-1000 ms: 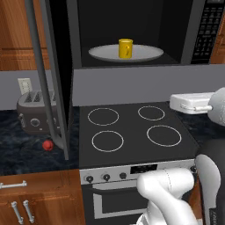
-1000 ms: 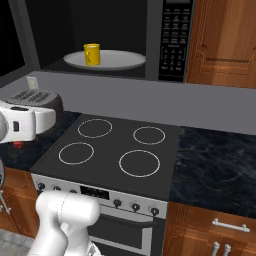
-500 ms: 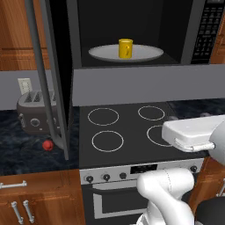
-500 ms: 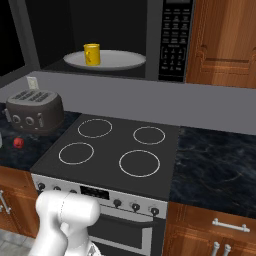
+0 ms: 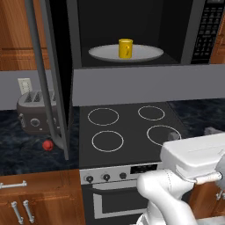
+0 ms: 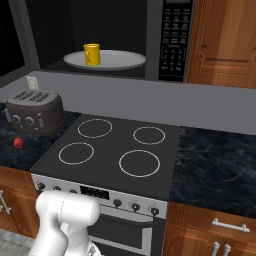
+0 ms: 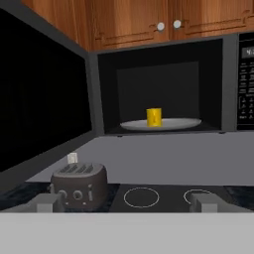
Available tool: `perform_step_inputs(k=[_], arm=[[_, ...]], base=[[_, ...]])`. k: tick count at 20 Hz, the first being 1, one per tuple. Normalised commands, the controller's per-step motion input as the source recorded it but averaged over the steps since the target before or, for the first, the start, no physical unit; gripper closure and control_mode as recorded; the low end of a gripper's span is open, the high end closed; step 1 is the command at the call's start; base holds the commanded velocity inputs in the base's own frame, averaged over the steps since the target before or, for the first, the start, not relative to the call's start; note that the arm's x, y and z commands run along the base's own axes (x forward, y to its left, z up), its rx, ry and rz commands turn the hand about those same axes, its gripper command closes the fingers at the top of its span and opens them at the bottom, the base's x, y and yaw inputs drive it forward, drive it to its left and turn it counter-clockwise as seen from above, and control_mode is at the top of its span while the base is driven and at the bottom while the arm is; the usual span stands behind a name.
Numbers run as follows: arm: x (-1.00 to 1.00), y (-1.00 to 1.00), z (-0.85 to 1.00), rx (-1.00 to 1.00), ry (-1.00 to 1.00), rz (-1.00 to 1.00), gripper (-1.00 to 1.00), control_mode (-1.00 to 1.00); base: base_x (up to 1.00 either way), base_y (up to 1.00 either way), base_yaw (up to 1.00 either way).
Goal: Pick the mug from the counter and place it inside the microwave. Then close the microwave.
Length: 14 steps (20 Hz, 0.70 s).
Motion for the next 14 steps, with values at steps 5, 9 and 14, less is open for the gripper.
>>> perform_step_inputs(k=[5,9,14], arm=[[-0.25,0.56,0.01,-0.05,-0.13,-0.02,-1.0,-1.0],[-0.37,0.39,0.0,-0.08,-0.23,-0.04,-1.0,-1.0],[-0.02,0.5,0.0,-0.1,-0.02,-0.05,-1.0,-1.0]], base=[[0.0,0.0,0.0],[0.0,0.0,0.0],[0.0,0.0,0.0]])
